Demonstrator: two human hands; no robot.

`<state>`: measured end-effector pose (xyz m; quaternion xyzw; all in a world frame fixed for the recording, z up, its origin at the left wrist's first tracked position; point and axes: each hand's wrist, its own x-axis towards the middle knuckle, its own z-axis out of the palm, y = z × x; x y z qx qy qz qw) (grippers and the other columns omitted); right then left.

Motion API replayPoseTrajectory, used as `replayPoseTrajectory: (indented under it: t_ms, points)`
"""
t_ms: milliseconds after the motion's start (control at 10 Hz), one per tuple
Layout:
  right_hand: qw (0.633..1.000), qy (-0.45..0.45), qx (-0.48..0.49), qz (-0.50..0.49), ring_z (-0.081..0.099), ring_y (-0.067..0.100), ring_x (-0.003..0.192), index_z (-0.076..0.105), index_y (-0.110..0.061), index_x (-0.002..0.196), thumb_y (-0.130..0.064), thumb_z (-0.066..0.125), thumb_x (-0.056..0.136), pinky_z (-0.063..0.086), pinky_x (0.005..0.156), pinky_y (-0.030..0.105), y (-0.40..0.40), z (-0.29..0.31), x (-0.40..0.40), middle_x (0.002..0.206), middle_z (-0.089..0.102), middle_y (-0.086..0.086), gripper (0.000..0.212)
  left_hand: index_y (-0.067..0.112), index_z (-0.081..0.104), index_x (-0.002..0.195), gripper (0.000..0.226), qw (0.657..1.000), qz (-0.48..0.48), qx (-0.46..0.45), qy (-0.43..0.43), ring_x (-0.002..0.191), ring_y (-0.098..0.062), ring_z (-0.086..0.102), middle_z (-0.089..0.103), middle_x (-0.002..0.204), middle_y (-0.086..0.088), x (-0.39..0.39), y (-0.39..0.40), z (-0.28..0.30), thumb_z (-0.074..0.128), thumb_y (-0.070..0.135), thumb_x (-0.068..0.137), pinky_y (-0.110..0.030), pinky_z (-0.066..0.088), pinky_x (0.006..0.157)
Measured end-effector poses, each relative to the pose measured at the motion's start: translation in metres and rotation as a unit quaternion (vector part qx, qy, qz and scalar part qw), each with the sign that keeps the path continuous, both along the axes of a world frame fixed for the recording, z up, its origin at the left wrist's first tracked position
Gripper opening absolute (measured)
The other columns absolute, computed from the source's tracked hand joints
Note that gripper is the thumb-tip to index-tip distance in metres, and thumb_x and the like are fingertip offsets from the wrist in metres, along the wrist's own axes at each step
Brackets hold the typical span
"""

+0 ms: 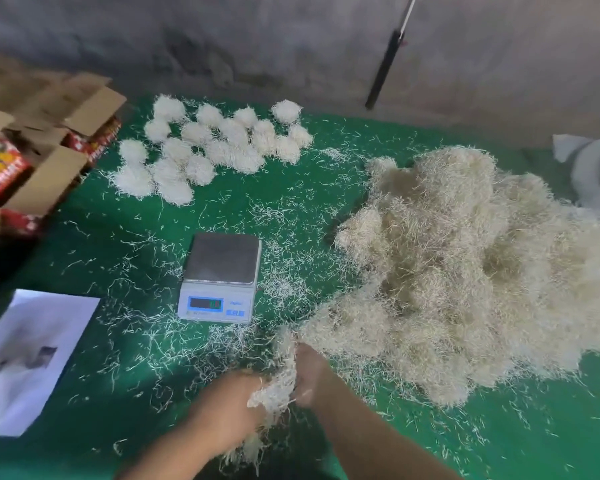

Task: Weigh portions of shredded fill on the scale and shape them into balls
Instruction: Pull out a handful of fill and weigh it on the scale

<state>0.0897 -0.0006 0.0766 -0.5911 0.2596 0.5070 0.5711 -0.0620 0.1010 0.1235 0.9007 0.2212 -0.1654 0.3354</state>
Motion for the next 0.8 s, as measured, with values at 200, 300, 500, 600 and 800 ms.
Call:
replayPoseTrajectory:
  t_ms: [200, 300, 500, 600, 800]
  points:
    - [0.997, -0.008, -0.023, -0.08, 0.048, 0.013, 0.081, 0.047, -0.01, 0.145, -0.012, 0.059, 0.104, 0.055, 0.101, 0.027, 0.008, 0.018, 0.037, 0.147, 0.053, 0.01, 0.043, 0.033, 0.065, 0.125, 0.033, 0.996, 0.065, 0.057, 0.007, 0.109, -0.005, 0.063, 0.062, 0.132, 0.015, -0.011, 0.035, 0.009, 0.056, 0.044, 0.096, -0.026, 0.051, 0.087]
    - [0.99, -0.029, 0.029, -0.132, 0.06, 0.037, 0.129, 0.057, -0.009, 0.096, -0.013, 0.037, 0.109, 0.029, 0.125, 0.05, 0.003, 0.041, 0.059, 0.168, 0.034, 0.022, 0.024, 0.036, 0.061, 0.137, 0.042, 0.997, 0.056, 0.055, -0.015, 0.121, -0.008, 0.06, 0.054, 0.146, 0.017, 0.003, 0.042, 0.017, 0.056, 0.041, 0.095, -0.032, 0.049, 0.105]
    - [0.971, -0.074, -0.003, -0.228, 0.058, 0.013, 0.086, 0.027, -0.006, 0.165, 0.002, 0.036, 0.103, 0.02, 0.128, 0.061, -0.044, 0.088, 0.122, 0.121, 0.057, 0.009, 0.063, 0.027, 0.062, 0.116, 0.024, 0.994, 0.033, 0.099, -0.005, 0.088, -0.011, 0.058, 0.065, 0.114, 0.005, 0.04, 0.061, 0.026, 0.061, 0.039, 0.095, -0.028, 0.043, 0.065]
    - [0.95, -0.101, 0.004, -0.296, 0.065, 0.017, 0.087, 0.038, -0.014, 0.161, -0.014, 0.032, 0.111, 0.031, 0.127, 0.048, -0.066, 0.1, 0.146, 0.103, 0.061, -0.001, 0.05, 0.023, 0.061, 0.135, 0.042, 0.995, 0.039, 0.094, 0.016, 0.092, -0.016, 0.063, 0.067, 0.127, 0.0, 0.05, 0.072, 0.02, 0.062, 0.04, 0.097, -0.029, 0.048, 0.074]
    - [0.936, -0.183, 0.003, -0.3, 0.05, 0.042, 0.142, 0.034, -0.002, 0.161, -0.016, 0.026, 0.111, 0.048, 0.115, 0.047, -0.107, 0.121, 0.175, 0.156, 0.047, 0.025, 0.052, 0.022, 0.055, 0.15, 0.059, 0.99, 0.116, 0.078, 0.028, 0.118, -0.023, 0.065, 0.059, 0.148, -0.006, 0.048, 0.098, 0.009, 0.068, 0.038, 0.094, -0.029, 0.043, 0.081]
